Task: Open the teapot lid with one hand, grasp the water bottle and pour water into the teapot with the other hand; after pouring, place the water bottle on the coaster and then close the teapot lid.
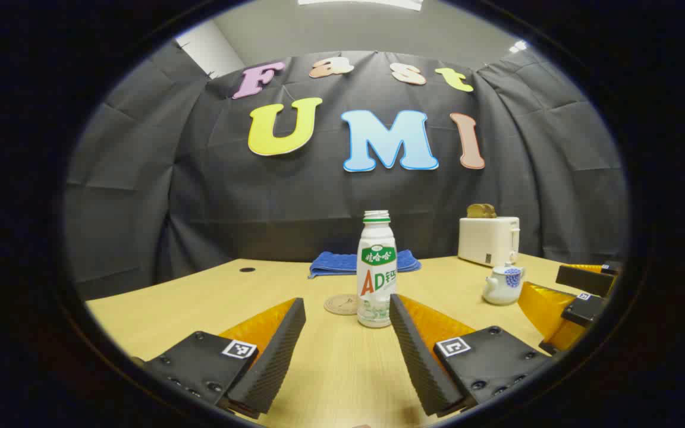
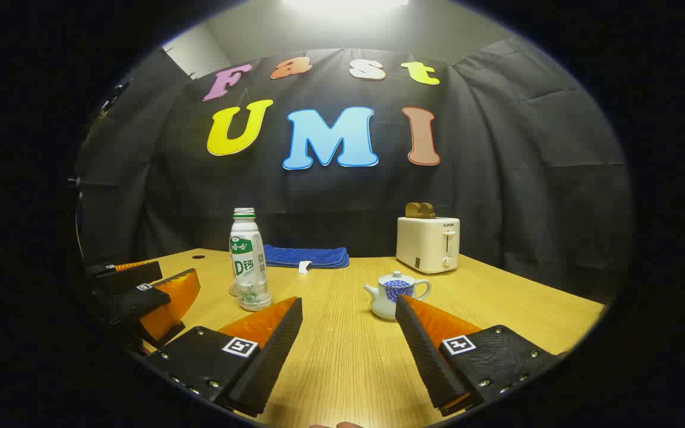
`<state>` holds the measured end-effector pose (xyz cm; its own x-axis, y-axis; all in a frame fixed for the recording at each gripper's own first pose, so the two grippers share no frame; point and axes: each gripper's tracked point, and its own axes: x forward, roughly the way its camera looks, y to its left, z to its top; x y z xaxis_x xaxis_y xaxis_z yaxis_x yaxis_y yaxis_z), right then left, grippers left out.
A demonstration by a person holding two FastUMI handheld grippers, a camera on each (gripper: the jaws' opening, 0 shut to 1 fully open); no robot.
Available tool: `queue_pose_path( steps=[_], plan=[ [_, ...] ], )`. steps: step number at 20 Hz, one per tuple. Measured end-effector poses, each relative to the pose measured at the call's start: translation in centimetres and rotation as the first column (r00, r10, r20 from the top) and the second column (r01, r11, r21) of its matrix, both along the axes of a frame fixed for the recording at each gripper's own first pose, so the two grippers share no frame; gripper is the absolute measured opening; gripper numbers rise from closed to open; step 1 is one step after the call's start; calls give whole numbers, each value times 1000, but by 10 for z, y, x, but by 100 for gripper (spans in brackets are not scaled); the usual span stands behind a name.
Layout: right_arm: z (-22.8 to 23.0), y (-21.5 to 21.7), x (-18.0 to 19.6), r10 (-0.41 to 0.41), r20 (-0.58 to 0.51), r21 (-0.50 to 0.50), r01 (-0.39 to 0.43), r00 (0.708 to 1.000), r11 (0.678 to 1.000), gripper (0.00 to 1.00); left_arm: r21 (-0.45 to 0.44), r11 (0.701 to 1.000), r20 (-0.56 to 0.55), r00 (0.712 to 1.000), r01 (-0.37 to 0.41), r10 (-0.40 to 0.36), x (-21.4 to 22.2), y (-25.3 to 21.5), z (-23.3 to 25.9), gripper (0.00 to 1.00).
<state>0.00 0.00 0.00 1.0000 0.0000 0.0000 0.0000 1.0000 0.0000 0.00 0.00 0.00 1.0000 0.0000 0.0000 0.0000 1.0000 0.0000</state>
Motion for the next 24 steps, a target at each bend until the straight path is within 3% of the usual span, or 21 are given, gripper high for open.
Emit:
queue_pose_path(
  steps=[11, 15, 19, 24],
  plan=[
    [-1, -3, 3, 39, 1, -3, -39, 999, 999, 97, 1, 1000, 0, 1000, -29, 29, 1, 5, 1, 99],
    [-4, 1, 2, 104, -9, -1, -104, 994, 995, 97, 2, 997, 2, 997, 75, -75, 5, -17, 1, 99],
    [-4, -14, 5, 28, -7, 0, -28, 1000, 1000, 97, 2, 995, 5, 995, 95, -95, 10, -19, 3, 99],
    [-3, -18, 15, 16, -2, 3, -16, 1000, 1000, 97, -1, 999, 5, 999, 53, -53, 24, -19, 3, 98]
  ],
)
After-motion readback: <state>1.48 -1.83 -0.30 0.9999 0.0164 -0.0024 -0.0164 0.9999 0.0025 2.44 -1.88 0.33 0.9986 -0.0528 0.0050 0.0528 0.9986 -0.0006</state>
